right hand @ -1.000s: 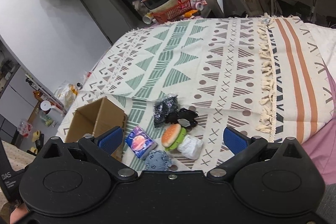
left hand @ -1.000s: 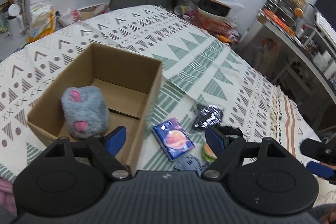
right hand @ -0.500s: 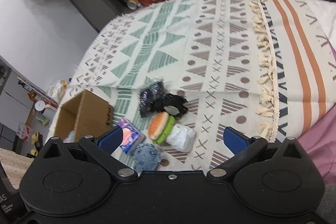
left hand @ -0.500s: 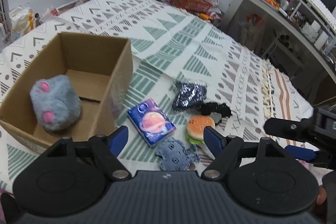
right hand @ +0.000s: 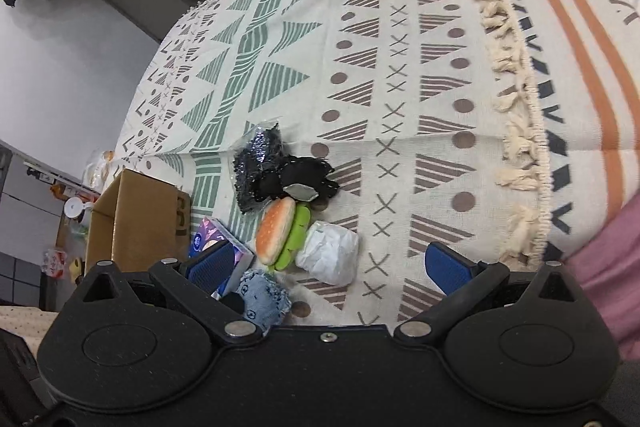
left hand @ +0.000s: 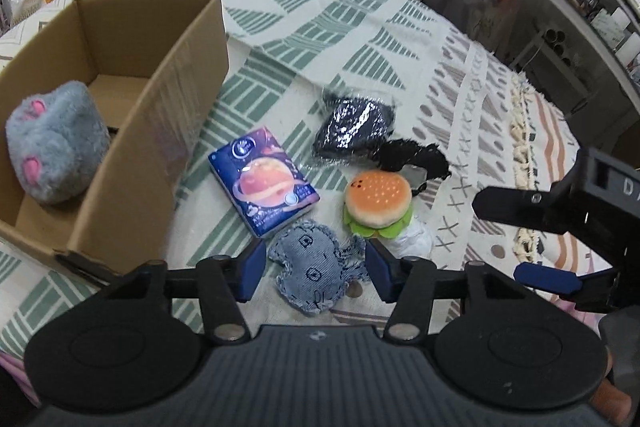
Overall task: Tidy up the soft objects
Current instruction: 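Move the right tool back to the white wrapped item beside the burger, then grasp the white wrapped item with the right tool while the left tool grasps the denim plush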
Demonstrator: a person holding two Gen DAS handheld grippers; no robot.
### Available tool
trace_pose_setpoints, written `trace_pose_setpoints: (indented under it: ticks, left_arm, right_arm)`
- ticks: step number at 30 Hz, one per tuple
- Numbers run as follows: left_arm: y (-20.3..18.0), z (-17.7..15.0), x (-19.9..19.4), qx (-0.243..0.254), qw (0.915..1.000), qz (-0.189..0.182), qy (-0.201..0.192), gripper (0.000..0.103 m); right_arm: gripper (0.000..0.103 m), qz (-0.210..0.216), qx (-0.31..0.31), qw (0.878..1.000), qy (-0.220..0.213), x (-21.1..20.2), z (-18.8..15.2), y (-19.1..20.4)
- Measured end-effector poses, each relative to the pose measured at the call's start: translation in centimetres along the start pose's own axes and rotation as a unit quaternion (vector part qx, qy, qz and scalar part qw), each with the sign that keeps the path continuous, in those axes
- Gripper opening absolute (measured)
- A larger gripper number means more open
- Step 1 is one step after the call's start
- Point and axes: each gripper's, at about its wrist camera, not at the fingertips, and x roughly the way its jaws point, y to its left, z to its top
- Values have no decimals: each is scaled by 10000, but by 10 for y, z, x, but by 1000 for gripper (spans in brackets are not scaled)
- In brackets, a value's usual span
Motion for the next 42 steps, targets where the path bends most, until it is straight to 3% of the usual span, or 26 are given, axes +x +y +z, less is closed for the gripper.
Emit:
trace_pose_setpoints:
  ticks: [3, 11, 14, 21, 23, 25, 27, 28, 42]
  left_arm:
    - [-1, -1, 9, -16, 9999, 69, 102, 54]
    - [4, 0, 39, -239, 9981, 317, 481, 54]
    - [3, 1, 42, -234, 9981, 349, 449, 54]
    - [-5, 2, 47, -125, 9982, 384, 444, 54]
    - [-7, 1, 47, -76, 9983, 304, 482, 45]
    - [-10, -1, 47, -26, 9984, 271, 496, 27]
    - [-9, -2, 46, -77, 9985, 134, 518, 21]
    - [-9, -2, 45, -119, 9986, 114, 496, 20]
    - [-11, 5, 2, -71, 9997, -223, -44, 20]
  right_arm:
    - [99, 107, 56, 9999, 74, 8, 2, -2]
    - [69, 153, 513, 9971, 547, 39, 6, -19]
    - [62, 94, 643, 9960, 610, 47, 7, -24]
    - [61, 107, 593, 9952, 769, 61, 8, -24]
    - [61, 104, 570, 9952, 790, 63, 8, -24]
    - [61, 101, 548, 9953, 790, 64, 8, -23]
    - [53, 124, 495, 9956, 782, 65, 7, -21]
    - [43, 187, 482, 9954, 810, 66, 7, -21]
    - [41, 124, 346, 9988, 333, 34, 0, -12]
